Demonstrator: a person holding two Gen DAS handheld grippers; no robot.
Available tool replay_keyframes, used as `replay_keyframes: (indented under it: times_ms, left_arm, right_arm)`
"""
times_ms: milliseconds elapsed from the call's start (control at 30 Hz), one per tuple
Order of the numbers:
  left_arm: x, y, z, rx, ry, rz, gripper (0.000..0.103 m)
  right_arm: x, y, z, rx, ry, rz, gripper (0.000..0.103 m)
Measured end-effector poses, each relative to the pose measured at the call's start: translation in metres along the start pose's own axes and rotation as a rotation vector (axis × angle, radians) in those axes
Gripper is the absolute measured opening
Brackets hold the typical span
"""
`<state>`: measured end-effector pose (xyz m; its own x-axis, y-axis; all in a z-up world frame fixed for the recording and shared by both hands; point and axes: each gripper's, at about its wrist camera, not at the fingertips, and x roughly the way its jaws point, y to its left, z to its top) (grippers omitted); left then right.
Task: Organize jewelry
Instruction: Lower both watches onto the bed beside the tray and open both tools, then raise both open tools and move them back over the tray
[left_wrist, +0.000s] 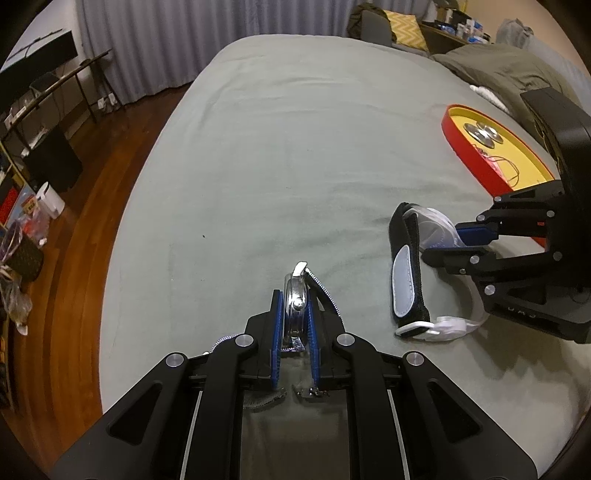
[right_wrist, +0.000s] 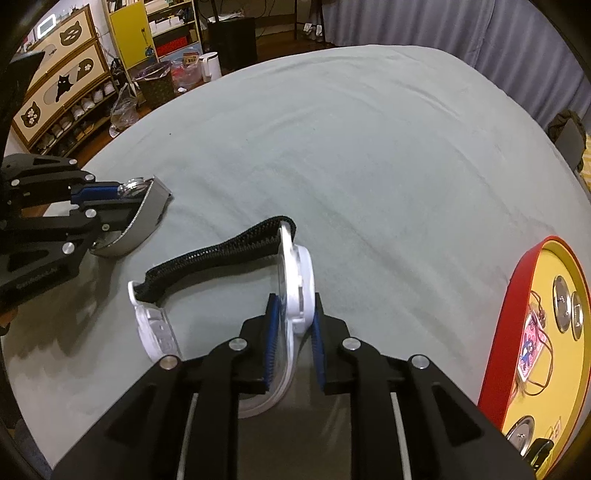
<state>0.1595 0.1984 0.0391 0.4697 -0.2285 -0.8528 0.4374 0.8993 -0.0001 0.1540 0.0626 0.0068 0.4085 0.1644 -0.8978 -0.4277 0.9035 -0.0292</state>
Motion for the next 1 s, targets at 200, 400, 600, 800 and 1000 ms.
replay_keyframes:
  times_ms: [200,400,600,800,1000]
  left_arm:
    - [-0.002,-0.003,0.0,0.001,-0.006,0.006,0.016]
    - [-0.006,-0.005,-0.002,-0.002,-0.03,0.012,0.036]
    - [-0.009,-0.004,-0.002,-0.014,-0.06,0.012,0.056]
    - [-0.02,-0.008,-0.003,-0.011,-0.104,-0.004,0.074]
    - [-0.033,-0.011,0.001,0.009,-0.127,0.013,0.083]
  right_arm:
    - [-0.002,-0.005,-0.012,0.033,-0.04,-0.127,0.061]
    - [0.003,-0.031,-0.015,0.147,-0.016,-0.043,0.071]
    - [0.004,-0.036,-0.013,0.163,-0.021,-0.06,0.08]
    - [0.0,-0.03,-0.016,0.178,-0.016,-0.04,0.087]
    - [-0.008,-0.032,-0.02,0.197,-0.003,-0.012,0.087]
